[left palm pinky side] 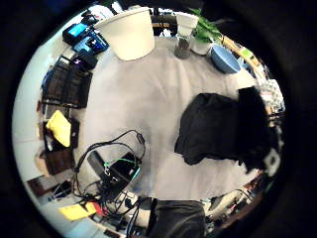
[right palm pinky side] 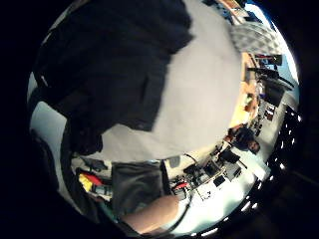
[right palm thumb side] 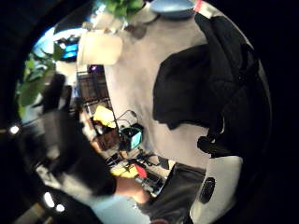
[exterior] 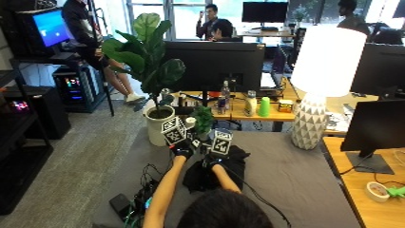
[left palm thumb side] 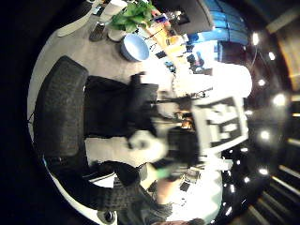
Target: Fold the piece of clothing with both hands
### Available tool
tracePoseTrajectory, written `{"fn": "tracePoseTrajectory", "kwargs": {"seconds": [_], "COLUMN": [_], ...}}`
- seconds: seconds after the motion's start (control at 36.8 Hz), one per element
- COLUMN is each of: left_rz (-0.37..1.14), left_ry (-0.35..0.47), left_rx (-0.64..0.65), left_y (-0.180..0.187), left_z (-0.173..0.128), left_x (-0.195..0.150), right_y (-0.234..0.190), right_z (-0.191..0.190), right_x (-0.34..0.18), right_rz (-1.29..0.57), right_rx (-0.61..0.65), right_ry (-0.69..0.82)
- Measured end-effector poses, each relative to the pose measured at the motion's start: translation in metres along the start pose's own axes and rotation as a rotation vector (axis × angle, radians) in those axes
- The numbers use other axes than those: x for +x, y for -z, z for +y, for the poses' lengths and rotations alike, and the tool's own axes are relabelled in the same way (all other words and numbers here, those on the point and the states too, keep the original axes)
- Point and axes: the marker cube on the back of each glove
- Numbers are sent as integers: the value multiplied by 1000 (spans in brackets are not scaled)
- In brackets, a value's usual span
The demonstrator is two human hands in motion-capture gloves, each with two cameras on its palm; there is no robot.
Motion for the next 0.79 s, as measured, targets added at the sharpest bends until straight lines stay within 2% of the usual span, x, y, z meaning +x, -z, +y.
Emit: {"fn": "tracePoseTrajectory", "kwargs": {"seconds": [0.08,0.14,0.24,0.3,0.41,0.52,0.62,0.73,0.79], "left_rz": [-28,-38,-23,4,18,-33,-55,-67,-86], "left_ry": [62,70,58,45,25,47,38,27,24], "left_rx": [-10,-1,-26,-73,-139,-197,-212,-188,-125], "left_y": [7,10,8,1,-13,-34,-34,-29,-15], "left_z": [4,5,7,5,-2,-20,-20,-19,-13], "left_x": [-11,-15,-20,-22,-22,-28,-23,-15,-8], "right_y": [-52,-69,-53,-32,26,69,102,123,126], "right_z": [-18,-29,-31,-22,-7,18,-7,-8,-10], "right_x": [-23,-31,-32,-24,18,61,102,128,136], "right_rz": [-126,-263,-585,-671,-581,-413,-302,-246,-226], "right_rx": [-110,-114,1,43,237,298,431,477,484], "right_ry": [41,74,120,136,99,-32,1,-12,-26]}}
